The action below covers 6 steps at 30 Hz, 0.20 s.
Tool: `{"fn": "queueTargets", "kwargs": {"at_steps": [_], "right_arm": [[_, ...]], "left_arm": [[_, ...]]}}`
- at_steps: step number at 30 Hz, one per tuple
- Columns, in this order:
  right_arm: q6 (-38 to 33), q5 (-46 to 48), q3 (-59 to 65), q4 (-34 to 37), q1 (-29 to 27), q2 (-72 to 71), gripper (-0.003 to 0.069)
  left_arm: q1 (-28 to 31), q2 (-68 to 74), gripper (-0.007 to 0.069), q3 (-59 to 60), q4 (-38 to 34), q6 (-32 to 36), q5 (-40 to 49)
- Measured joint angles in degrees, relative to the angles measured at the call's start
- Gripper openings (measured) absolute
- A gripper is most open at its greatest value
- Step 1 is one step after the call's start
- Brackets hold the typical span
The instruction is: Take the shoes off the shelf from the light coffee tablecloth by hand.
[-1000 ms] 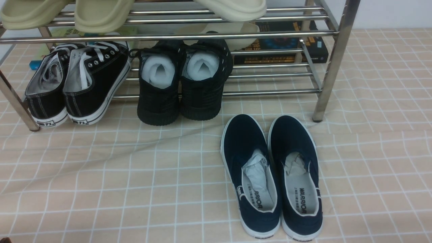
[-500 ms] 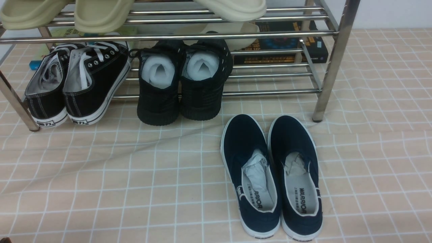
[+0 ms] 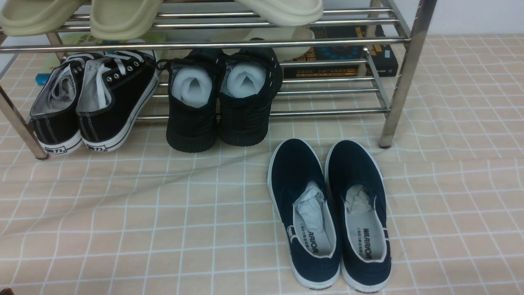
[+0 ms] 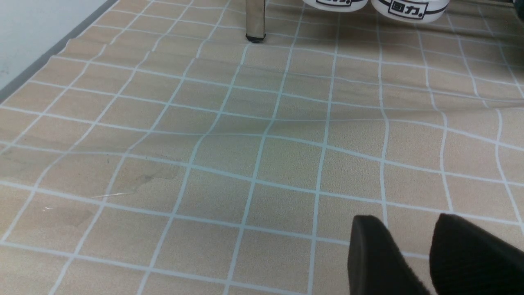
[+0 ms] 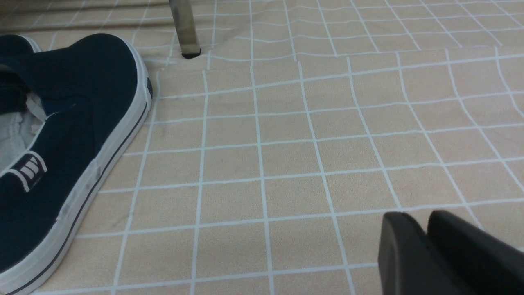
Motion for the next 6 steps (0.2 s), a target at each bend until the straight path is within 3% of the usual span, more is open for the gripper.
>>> {"fn": "queueTargets", "kwargs": {"at_steps": [6], "right_arm": [[0.0,0.0,0.0,0.0,0.0,0.0,0.0115]], "left_arm": [[0.0,0.0,0.0239,0.0,0.0,0.0,0.0]]}}
